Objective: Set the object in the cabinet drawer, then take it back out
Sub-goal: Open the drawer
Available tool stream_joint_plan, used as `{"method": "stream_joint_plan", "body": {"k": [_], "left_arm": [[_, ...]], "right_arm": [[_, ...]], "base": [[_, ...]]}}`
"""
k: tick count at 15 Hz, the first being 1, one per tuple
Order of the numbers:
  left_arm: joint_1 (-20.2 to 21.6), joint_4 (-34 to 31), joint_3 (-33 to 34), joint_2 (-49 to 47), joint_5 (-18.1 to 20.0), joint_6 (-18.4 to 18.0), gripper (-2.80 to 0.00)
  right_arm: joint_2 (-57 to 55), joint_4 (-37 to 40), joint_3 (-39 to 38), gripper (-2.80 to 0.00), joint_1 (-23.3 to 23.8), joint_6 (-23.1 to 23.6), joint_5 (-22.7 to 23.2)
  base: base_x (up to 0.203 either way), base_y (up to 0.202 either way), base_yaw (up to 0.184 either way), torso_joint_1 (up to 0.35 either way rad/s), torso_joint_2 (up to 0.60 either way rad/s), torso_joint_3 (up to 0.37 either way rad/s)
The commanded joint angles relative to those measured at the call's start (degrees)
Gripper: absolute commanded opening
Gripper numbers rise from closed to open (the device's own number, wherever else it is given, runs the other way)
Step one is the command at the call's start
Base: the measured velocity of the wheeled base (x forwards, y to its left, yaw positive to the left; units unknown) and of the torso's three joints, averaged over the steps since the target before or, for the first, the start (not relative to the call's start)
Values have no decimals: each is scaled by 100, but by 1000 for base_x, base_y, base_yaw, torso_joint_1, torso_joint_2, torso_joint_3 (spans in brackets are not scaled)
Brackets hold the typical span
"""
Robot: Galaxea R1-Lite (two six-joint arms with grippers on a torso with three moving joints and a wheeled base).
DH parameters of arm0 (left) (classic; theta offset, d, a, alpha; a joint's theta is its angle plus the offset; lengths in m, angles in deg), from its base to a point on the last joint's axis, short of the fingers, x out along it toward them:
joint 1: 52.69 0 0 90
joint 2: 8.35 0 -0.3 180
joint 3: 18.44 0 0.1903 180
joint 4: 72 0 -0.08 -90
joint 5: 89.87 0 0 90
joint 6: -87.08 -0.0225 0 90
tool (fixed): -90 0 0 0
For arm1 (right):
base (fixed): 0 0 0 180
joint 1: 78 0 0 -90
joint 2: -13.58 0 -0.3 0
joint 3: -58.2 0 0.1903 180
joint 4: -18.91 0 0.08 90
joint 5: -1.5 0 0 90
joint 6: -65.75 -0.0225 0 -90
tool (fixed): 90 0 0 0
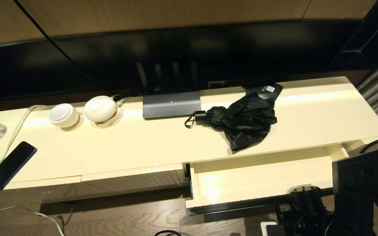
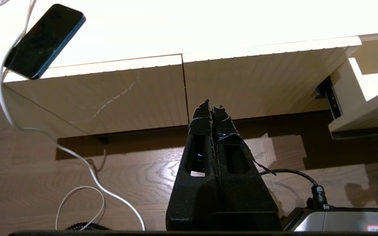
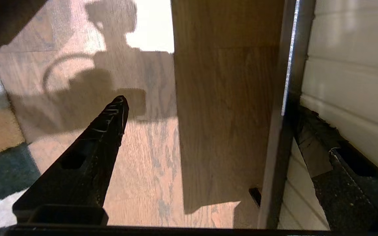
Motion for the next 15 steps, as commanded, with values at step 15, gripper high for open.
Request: {"method": "stream_joint_plan", "body": {"k": [15], "left_arm": [[2, -2, 18, -7, -1, -1, -280]], "right_arm": [[1951, 490, -429, 0, 29, 75, 10]], "base": [[0, 0, 0, 0, 0, 0]]}}
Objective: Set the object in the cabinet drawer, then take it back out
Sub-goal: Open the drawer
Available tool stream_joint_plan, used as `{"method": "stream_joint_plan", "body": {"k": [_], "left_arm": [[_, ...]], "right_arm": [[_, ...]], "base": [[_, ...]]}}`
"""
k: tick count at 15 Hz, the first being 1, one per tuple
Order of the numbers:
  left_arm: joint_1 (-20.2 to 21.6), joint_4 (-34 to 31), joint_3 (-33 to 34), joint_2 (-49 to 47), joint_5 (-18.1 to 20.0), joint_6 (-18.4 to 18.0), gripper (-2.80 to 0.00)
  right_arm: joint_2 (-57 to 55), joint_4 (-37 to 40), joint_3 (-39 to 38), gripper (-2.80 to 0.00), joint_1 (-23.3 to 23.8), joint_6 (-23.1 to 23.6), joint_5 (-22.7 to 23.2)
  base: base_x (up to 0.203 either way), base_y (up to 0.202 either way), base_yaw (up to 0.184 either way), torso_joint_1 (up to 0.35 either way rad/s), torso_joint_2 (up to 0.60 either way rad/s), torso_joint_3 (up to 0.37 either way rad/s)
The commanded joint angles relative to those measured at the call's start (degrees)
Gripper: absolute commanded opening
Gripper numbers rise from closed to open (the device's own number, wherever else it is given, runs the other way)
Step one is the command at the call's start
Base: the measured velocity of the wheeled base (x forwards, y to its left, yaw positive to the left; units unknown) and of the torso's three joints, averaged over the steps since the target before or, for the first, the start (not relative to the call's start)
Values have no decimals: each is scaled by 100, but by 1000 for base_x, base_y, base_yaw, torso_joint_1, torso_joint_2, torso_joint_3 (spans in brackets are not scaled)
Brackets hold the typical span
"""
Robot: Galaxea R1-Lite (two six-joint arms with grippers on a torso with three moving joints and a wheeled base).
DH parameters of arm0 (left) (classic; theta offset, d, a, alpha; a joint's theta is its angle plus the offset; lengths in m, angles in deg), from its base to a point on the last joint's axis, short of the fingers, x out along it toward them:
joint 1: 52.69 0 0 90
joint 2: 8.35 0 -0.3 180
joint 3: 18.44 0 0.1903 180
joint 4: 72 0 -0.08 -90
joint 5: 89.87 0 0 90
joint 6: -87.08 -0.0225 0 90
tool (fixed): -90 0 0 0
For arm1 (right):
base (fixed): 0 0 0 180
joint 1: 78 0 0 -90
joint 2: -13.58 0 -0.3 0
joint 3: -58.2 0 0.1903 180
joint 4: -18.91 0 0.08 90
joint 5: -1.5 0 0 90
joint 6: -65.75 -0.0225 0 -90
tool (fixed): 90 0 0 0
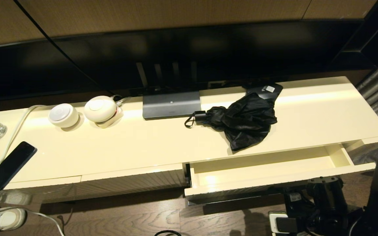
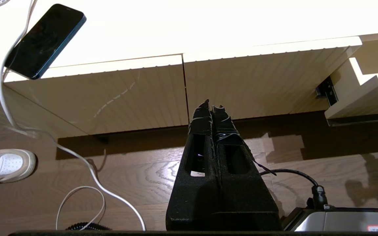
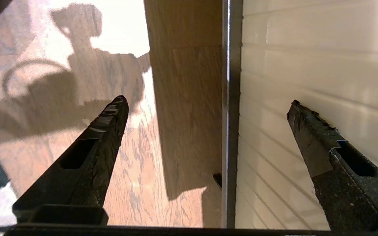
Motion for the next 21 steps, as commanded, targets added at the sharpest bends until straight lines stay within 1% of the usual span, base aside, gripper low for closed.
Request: {"method": "stream_joint_plan", "body": {"k": [1, 5, 6, 7, 11, 12, 13, 14, 15, 16, 17, 18, 19, 21], "left_arm": [[2, 4, 18, -7, -1, 1, -280], [2, -3, 18, -7, -1, 1, -280], [2, 4, 18, -7, -1, 1, -280], [2, 4, 18, -7, -1, 1, -280], [2, 4, 18, -7, -1, 1, -280], [2, -5, 18, -7, -1, 1, -280], [2, 4, 18, -7, -1, 1, -280], [2, -5, 18, -7, -1, 1, -280], [2, 4, 18, -7, -1, 1, -280], [2, 4, 18, -7, -1, 1, -280], [2, 4, 18, -7, -1, 1, -280], [2, 0, 18, -7, -1, 1, -280], [2, 4, 18, -7, -1, 1, -280], [2, 4, 18, -7, -1, 1, -280]], "right_arm": [[664, 289, -23, 0, 43, 71, 25], [1191, 1057, -68, 0, 215, 50, 74], [1365, 1293, -75, -153, 274, 62, 171], [1500, 1496, -75, -280, 312, 65, 219], [2305, 2447, -40, -280, 415, 1, 279], [2486, 2751, -38, -280, 455, -86, 288], [2603, 3004, -23, -280, 465, -286, 292], [2833, 3312, 6, -280, 447, -746, 293], [3025, 3538, 60, -280, 398, -1366, 293], [3171, 3731, 156, -280, 302, -1883, 292], [3329, 3946, 317, -280, 170, -2554, 285], [3530, 4213, 520, -280, 62, -2971, 275], [3744, 4619, 790, -280, -2, -3291, 266], [4035, 5616, 1305, -280, -25, -3662, 263]], "base": [[0, 0, 0, 0, 0, 0], [0, 0, 0, 0, 0, 0], [0, 0, 0, 0, 0, 0], [0, 0, 0, 0, 0, 0], [0, 0, 0, 0, 0, 0], [0, 0, 0, 0, 0, 0], [0, 0, 0, 0, 0, 0], [0, 0, 0, 0, 0, 0], [0, 0, 0, 0, 0, 0], [0, 0, 0, 0, 0, 0], [0, 0, 0, 0, 0, 0], [0, 0, 0, 0, 0, 0], [0, 0, 0, 0, 0, 0], [0, 0, 0, 0, 0, 0]]}}
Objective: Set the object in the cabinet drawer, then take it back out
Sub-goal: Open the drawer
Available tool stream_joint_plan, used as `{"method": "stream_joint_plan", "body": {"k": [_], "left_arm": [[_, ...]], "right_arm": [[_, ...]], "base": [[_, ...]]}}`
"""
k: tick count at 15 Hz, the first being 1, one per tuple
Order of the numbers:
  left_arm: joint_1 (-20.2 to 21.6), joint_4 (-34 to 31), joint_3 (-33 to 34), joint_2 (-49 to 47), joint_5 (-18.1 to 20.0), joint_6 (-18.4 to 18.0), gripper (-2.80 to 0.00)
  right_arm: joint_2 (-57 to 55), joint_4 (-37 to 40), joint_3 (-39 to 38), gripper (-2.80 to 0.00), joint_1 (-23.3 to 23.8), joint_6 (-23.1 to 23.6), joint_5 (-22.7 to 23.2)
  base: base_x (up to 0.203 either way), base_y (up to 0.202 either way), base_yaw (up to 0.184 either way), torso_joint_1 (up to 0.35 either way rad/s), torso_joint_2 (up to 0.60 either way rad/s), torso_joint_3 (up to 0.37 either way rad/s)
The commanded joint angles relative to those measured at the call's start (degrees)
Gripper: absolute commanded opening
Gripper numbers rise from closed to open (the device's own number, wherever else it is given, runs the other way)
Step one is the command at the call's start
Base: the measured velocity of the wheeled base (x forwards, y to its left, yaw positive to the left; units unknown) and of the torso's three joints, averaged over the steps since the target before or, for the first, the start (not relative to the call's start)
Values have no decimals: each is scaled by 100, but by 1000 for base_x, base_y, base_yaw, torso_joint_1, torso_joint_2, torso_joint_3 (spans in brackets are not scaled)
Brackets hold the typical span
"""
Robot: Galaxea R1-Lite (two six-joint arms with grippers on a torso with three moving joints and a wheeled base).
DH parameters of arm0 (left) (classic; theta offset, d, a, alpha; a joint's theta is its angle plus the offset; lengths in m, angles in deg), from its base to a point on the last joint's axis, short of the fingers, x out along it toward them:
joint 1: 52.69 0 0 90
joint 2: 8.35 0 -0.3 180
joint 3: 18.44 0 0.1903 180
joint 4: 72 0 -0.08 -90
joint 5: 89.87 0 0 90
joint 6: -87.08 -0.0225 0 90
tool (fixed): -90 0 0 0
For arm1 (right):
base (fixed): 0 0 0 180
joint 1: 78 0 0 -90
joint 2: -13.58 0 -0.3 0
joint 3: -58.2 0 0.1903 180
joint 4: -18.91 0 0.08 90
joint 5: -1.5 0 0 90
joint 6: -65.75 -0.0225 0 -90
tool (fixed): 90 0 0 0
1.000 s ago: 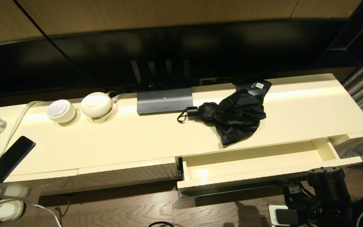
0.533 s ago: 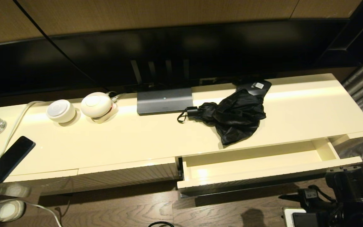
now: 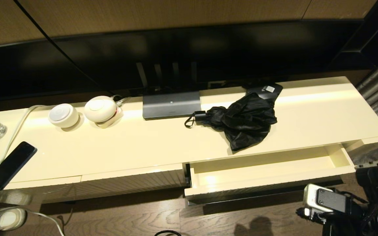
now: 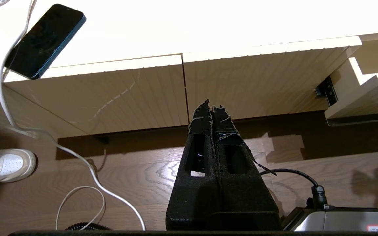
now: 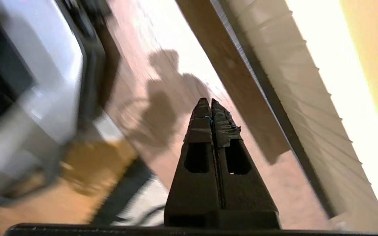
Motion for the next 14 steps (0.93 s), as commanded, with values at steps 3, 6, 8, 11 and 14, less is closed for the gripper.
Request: {"method": "stream_joint_plan", "body": {"k": [3, 6, 8, 11, 14], "left_arm": [[2, 0, 18, -7, -4, 1, -280], [2, 9, 18, -7, -4, 1, -280], [2, 0, 18, -7, -4, 1, -280], [2, 0, 18, -7, -4, 1, -280], [2, 9, 18, -7, -4, 1, -280]], "right_arm": [[414, 1360, 792, -280, -55, -993, 9], [-55, 1617, 1274, -280, -58, -2040, -63], [-561, 1625, 1652, -280, -48, -2479, -275], [-1159, 1635, 2329, -280, -43, -3284, -618], [-1513, 1599, 2709, -280, -42, -3698, -693]], "base": [[0, 0, 0, 0, 0, 0], [0, 0, 0, 0, 0, 0], [0, 0, 0, 0, 0, 0], [0, 0, 0, 0, 0, 0], [0, 0, 0, 0, 0, 0]]}}
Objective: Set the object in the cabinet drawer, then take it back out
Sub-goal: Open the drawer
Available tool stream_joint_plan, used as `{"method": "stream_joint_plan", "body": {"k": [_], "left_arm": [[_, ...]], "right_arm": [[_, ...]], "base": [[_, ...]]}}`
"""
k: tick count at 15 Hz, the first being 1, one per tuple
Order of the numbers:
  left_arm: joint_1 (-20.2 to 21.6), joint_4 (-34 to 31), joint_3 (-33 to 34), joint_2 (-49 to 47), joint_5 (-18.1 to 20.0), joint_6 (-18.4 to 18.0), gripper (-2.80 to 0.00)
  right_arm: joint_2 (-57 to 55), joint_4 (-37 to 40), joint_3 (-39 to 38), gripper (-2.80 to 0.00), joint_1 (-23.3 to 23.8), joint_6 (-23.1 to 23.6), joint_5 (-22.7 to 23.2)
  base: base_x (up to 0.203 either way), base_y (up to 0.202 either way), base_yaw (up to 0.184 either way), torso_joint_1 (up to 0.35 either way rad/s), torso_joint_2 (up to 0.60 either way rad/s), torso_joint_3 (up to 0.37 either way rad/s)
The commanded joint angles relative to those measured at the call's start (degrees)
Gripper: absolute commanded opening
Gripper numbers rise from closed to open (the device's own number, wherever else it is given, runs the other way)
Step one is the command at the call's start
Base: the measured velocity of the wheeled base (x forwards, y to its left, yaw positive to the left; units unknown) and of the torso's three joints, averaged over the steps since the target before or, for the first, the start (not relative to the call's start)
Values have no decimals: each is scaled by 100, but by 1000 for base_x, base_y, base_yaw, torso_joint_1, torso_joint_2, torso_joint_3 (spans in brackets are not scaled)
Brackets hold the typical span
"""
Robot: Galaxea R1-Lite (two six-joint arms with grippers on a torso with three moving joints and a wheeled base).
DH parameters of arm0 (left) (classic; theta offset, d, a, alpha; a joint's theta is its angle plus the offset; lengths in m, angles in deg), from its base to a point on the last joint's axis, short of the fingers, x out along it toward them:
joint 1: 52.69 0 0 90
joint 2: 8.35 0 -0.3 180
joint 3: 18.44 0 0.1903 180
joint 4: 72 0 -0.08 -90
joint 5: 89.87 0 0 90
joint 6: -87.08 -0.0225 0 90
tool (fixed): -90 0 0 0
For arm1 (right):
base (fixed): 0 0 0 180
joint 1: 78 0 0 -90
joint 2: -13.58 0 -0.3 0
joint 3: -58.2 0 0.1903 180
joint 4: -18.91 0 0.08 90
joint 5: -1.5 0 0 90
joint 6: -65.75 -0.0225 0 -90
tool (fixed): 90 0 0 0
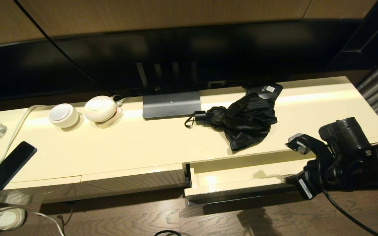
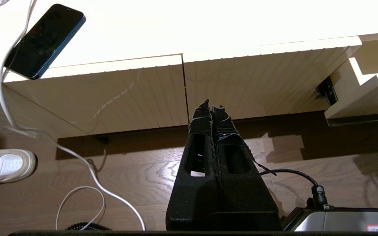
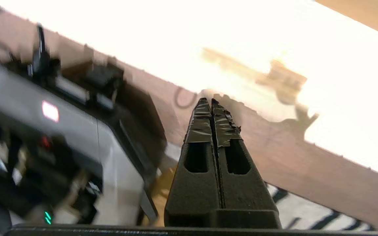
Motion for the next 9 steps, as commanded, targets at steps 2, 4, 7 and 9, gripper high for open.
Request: {"method": "stream_joint_plan", "body": {"k": [2, 4, 7, 9], "left_arm": [[2, 4, 18, -7, -1, 1, -280], [2, 4, 18, -7, -1, 1, -280], [2, 4, 18, -7, -1, 1, -280], [2, -5, 18, -7, -1, 1, -280]], "right_arm": [[-405, -11, 278, -280, 6, -180, -9], [-548, -35, 448, -280, 58, -188, -25], [-638, -37, 652, -280, 198, -189, -17], [-695, -37, 796, -280, 304, -189, -9]], "base": [[0, 0, 0, 0, 0, 0], [0, 0, 0, 0, 0, 0], [0, 0, 0, 0, 0, 0], [0, 0, 0, 0, 0, 0]]}}
